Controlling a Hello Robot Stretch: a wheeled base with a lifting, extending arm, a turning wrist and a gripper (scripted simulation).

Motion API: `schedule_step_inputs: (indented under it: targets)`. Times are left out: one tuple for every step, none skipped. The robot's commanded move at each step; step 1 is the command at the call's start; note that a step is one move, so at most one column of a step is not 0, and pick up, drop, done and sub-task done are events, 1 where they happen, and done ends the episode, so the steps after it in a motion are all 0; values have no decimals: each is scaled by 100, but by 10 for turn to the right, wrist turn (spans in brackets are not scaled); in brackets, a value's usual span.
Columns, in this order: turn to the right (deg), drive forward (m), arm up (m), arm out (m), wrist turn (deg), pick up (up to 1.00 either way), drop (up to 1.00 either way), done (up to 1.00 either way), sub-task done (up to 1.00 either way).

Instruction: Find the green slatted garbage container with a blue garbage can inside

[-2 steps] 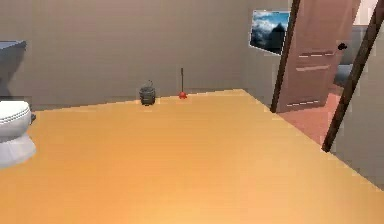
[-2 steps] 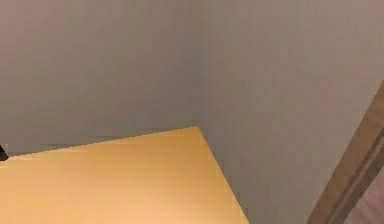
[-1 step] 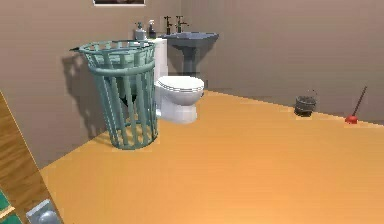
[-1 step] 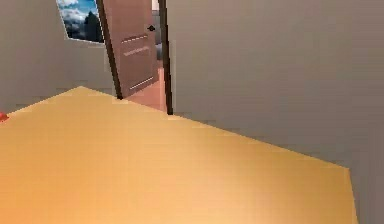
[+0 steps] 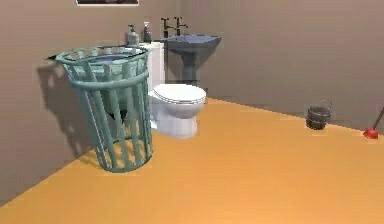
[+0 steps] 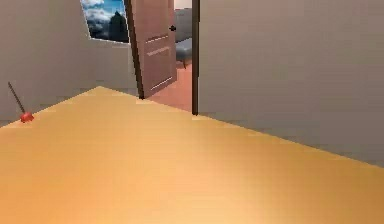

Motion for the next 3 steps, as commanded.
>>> schedule_step_inputs:
  targets:
    - [-150, 0, 0, 0, 0, 0, 0, 0, 0]
    - [0, 70, 0, 0, 0, 0, 0, 0, 0]
    - [-90, 0, 0, 0, 0, 0, 0, 0, 0]
